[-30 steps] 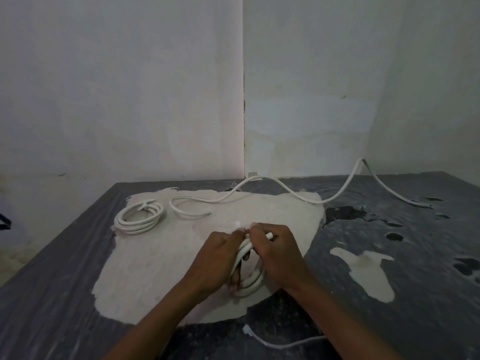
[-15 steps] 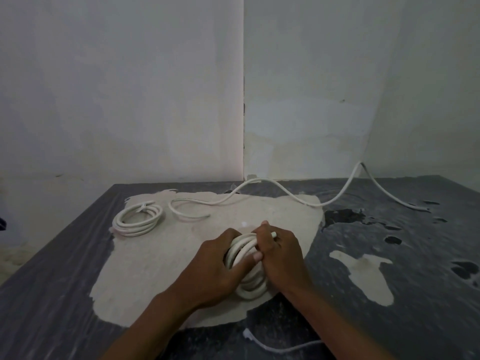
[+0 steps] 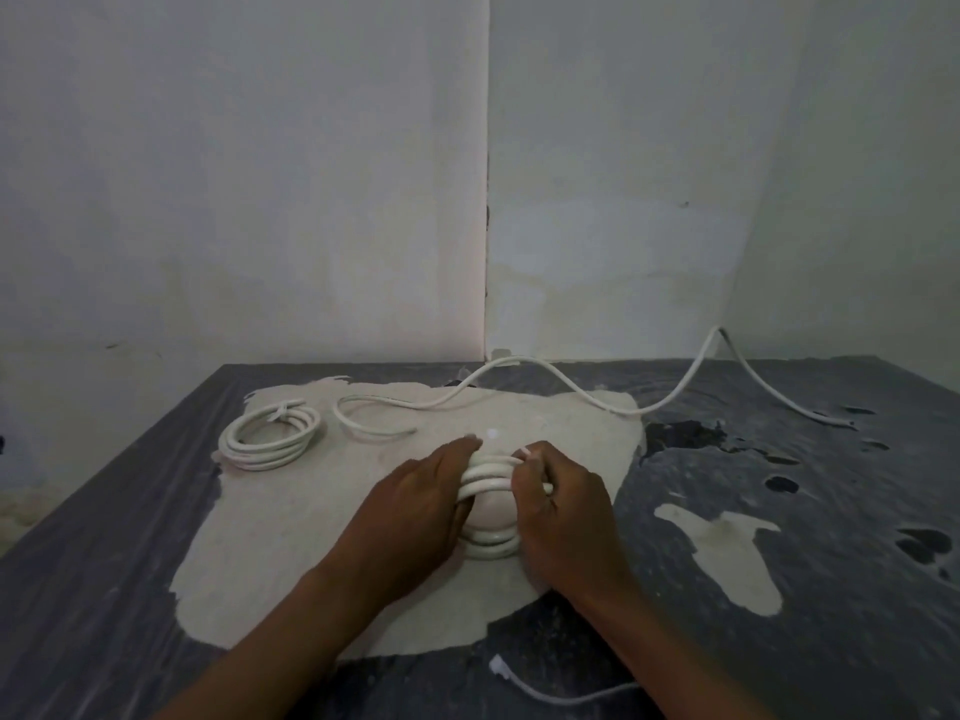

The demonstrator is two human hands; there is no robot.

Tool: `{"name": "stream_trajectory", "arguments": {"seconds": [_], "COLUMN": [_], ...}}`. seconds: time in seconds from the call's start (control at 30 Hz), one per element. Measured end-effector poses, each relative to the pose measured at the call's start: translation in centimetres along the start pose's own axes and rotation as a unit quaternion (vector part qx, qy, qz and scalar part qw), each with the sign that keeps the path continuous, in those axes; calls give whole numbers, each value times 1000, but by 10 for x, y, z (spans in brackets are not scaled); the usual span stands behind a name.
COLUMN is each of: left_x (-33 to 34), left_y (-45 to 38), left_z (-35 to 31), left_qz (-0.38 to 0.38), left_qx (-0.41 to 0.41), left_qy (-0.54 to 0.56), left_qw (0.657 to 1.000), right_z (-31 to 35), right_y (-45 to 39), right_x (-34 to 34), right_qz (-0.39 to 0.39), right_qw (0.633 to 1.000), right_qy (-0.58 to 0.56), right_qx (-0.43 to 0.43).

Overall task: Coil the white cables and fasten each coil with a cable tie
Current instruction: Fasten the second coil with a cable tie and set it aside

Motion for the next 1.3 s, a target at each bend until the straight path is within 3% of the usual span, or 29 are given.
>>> {"name": "stream_trajectory", "arguments": {"seconds": [0.23, 0.6, 0.9, 1.3], "left_x": [3, 16, -1, -2], "left_y": [2, 18, 5, 4], "left_z": [-6, 3, 0, -1], "left_qz": [-64, 3, -77, -108], "left_qx": [-25, -30, 25, 51], "left_qy": [-12, 144, 2, -1], "left_qw": [998, 989, 997, 993], "right_z": [-10, -4, 9, 4], "right_y": [0, 9, 7, -4], "right_x": [5, 9, 10, 11], "right_qz": [37, 66, 54, 59], "right_qw": [999, 996, 997, 993], "right_qy": [13, 52, 4, 29], "right_qx": [-18, 7, 49, 97]}}
Point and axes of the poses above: each hand's wrist, its own y-axis away from the middle knuckle, its own x-axis out of the palm, z = x × y, the point moved 1 cm from there along -y, towards the middle knuckle, and after that the axes turned 10 degrees about -x, right-handed, at the moved point
